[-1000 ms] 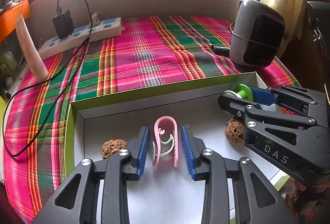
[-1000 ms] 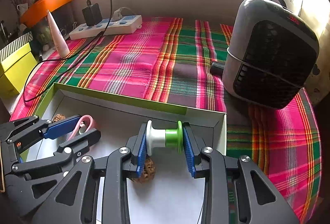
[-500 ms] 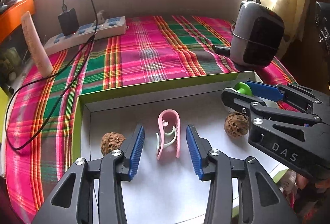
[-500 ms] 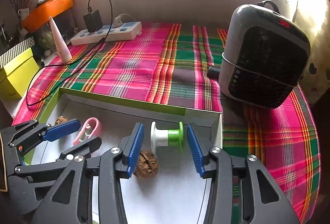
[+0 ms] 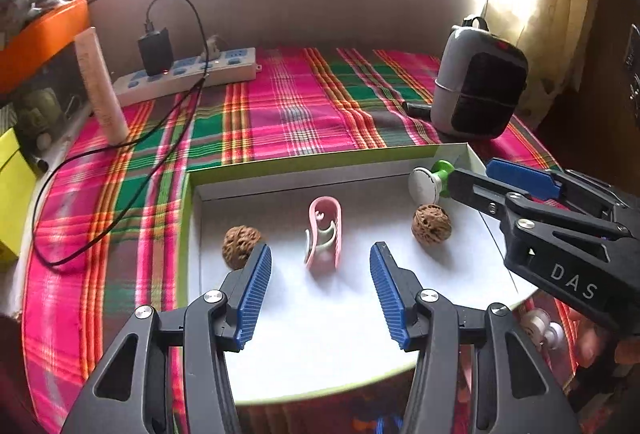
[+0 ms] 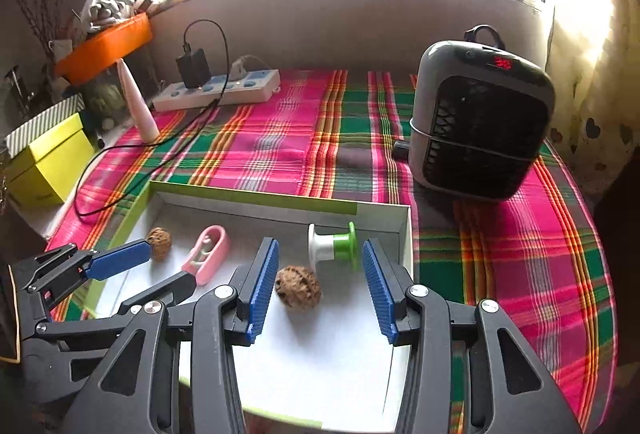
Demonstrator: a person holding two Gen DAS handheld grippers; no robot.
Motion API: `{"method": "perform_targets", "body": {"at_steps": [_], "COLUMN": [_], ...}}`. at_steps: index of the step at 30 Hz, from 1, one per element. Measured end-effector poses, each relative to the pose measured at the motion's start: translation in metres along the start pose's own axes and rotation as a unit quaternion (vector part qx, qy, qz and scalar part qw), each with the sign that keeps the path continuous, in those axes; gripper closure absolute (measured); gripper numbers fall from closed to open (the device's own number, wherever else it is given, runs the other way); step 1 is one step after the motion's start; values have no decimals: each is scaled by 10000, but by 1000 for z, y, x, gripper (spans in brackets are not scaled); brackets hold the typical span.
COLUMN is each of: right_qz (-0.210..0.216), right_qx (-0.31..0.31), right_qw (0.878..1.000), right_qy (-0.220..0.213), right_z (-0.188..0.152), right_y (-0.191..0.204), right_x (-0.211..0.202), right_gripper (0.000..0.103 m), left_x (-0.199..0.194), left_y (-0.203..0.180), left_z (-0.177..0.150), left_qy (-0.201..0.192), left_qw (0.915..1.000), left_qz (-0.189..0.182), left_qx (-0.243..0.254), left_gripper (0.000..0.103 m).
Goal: Organize objects
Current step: 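Withdraw the right gripper from the tray toward the white knob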
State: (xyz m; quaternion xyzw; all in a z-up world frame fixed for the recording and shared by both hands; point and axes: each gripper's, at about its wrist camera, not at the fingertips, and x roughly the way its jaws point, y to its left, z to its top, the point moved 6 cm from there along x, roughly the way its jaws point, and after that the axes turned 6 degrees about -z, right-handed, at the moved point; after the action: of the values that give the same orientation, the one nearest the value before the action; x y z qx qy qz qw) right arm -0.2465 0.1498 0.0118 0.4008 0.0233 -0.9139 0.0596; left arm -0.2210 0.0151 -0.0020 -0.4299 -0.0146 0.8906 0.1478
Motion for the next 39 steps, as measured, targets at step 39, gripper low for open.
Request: {"method": "perform_targets", "body": {"at_steps": [39], "right_qz": [-339], "right_qx": [75], "right_qw": [9993], "right_qy": [-153], "right_z": [-92], "right_y": [2], "right_x": [-81], "right_gripper": [58], "left_x": [-75], "left_y": [1], "left_z": [-82], "left_qy": [-374], "left_qw": [9991], "left_qz": [-119], "left_qx": [-158], "left_gripper": [52]}}
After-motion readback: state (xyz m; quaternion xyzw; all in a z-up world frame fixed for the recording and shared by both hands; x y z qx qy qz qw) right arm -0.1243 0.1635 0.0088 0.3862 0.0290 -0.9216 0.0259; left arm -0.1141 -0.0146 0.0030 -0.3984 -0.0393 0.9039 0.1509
